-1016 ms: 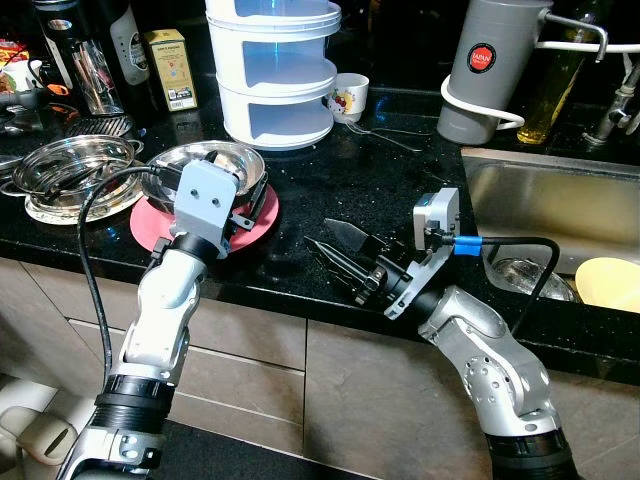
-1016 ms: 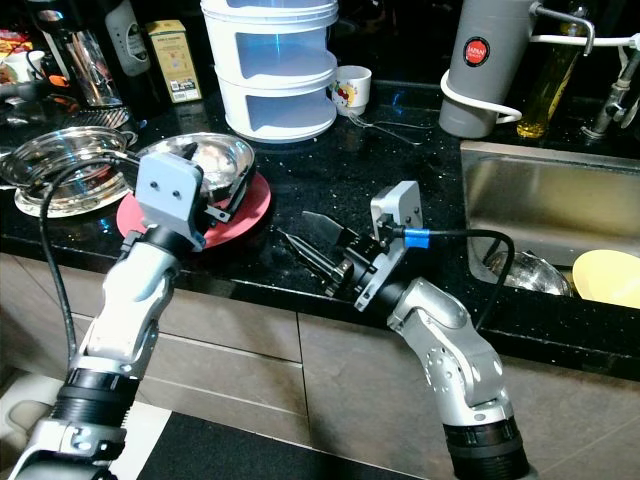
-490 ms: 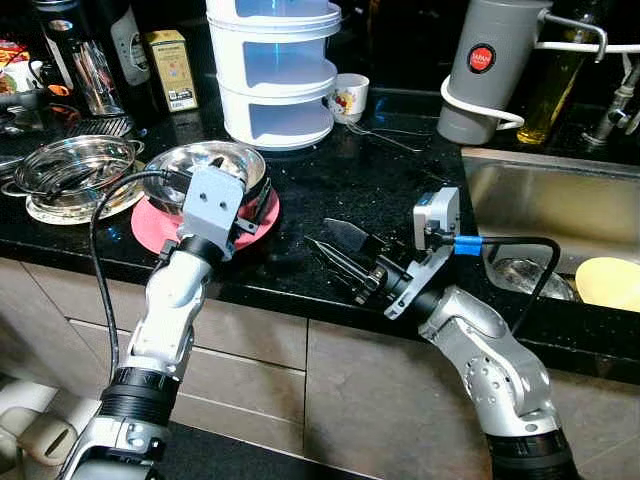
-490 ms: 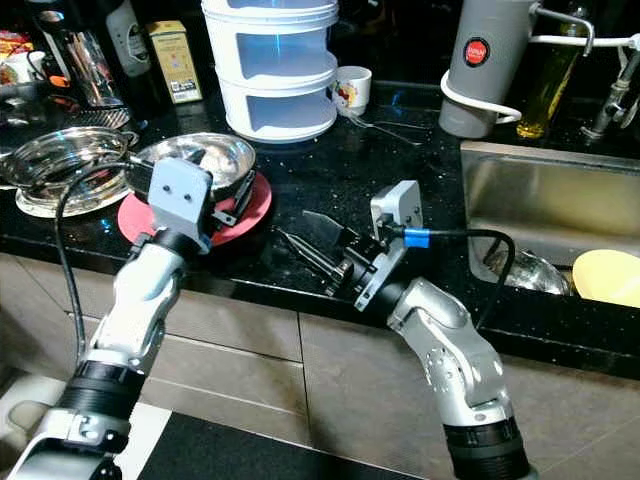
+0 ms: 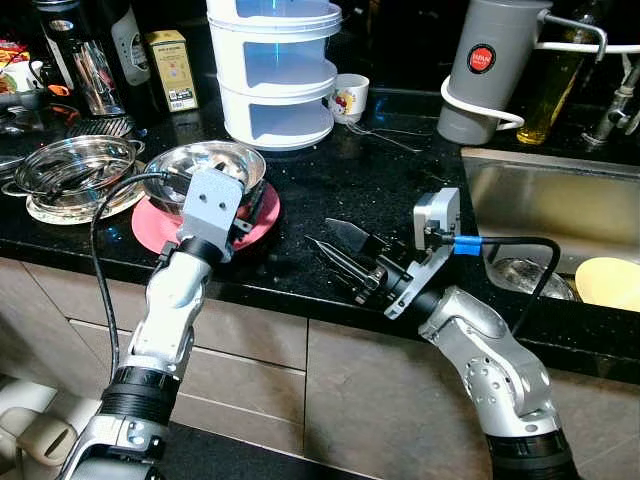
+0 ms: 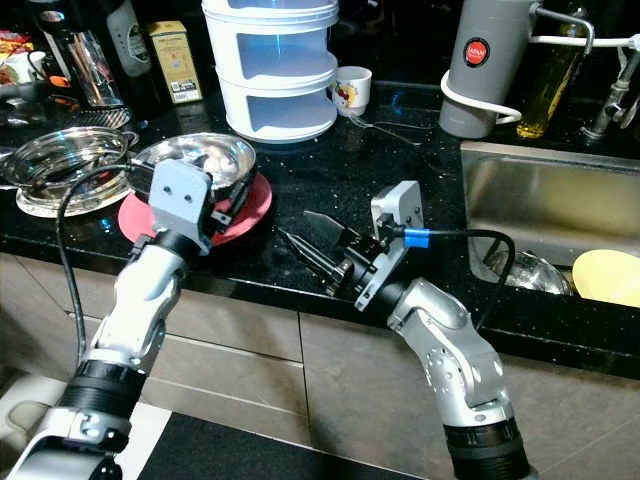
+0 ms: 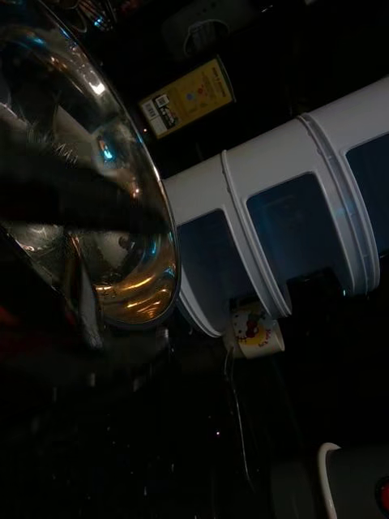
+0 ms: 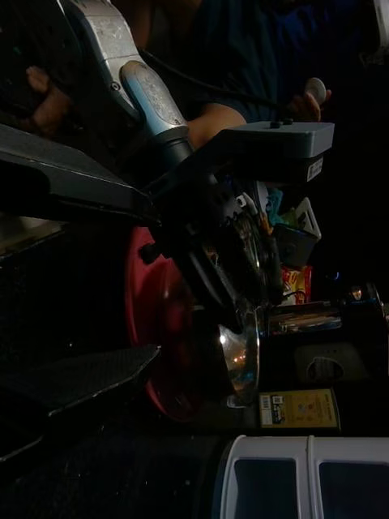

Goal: Kitchen organization

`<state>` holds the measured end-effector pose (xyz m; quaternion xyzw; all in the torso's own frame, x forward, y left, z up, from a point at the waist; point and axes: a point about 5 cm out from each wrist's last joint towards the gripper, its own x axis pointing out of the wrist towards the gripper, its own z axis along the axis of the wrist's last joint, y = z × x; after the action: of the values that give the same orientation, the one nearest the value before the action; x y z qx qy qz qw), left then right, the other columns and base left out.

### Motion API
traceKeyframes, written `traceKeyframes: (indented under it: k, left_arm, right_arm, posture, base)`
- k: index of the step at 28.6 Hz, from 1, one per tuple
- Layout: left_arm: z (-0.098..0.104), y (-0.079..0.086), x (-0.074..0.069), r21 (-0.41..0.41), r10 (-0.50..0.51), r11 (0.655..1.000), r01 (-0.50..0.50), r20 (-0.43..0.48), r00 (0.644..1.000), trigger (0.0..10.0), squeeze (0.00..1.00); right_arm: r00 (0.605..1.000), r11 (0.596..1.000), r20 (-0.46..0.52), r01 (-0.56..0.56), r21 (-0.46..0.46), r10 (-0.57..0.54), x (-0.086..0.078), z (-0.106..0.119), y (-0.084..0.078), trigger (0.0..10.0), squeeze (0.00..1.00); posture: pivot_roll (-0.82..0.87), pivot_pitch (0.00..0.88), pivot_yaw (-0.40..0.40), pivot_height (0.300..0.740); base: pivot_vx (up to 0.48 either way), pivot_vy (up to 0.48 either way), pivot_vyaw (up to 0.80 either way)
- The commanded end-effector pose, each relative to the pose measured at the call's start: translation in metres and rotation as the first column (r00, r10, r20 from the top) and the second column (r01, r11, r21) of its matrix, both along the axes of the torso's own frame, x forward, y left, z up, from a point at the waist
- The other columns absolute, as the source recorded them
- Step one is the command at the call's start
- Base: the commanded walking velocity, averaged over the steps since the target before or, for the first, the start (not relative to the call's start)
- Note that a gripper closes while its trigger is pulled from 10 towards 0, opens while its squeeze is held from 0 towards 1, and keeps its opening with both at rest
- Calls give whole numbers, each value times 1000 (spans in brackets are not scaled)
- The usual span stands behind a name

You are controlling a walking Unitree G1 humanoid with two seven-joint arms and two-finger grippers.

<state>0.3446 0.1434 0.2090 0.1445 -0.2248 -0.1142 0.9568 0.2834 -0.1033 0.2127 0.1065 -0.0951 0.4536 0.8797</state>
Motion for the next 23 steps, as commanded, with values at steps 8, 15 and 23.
traceKeyframes:
  k: [8, 15, 23]
  left_arm:
    - [1, 5, 4, -18, 18, 1000, -18, -21, 1000, 0, 0]
    - [4, 4, 4, -29, 16, 999, -16, -14, 1000, 0, 0]
    - [23, 2, 2, -79, 3, 997, 0, 36, 999, 0, 0]
  right_arm:
    - [1000, 1000, 12, 21, 5, -21, 0, 3, -2, 10000, 0]
    - [1000, 1000, 13, 29, 2, -29, 0, 3, -3, 10000, 0]
    - [1000, 1000, 11, 19, 6, -19, 0, 3, -2, 10000, 0]
  posture:
    - [-36, 40, 17, 740]
    - [-37, 40, 17, 740]
    - [-35, 39, 15, 740]
  base:
    - [0, 0, 0]
    - [0, 0, 0]
    - [0, 0, 0]
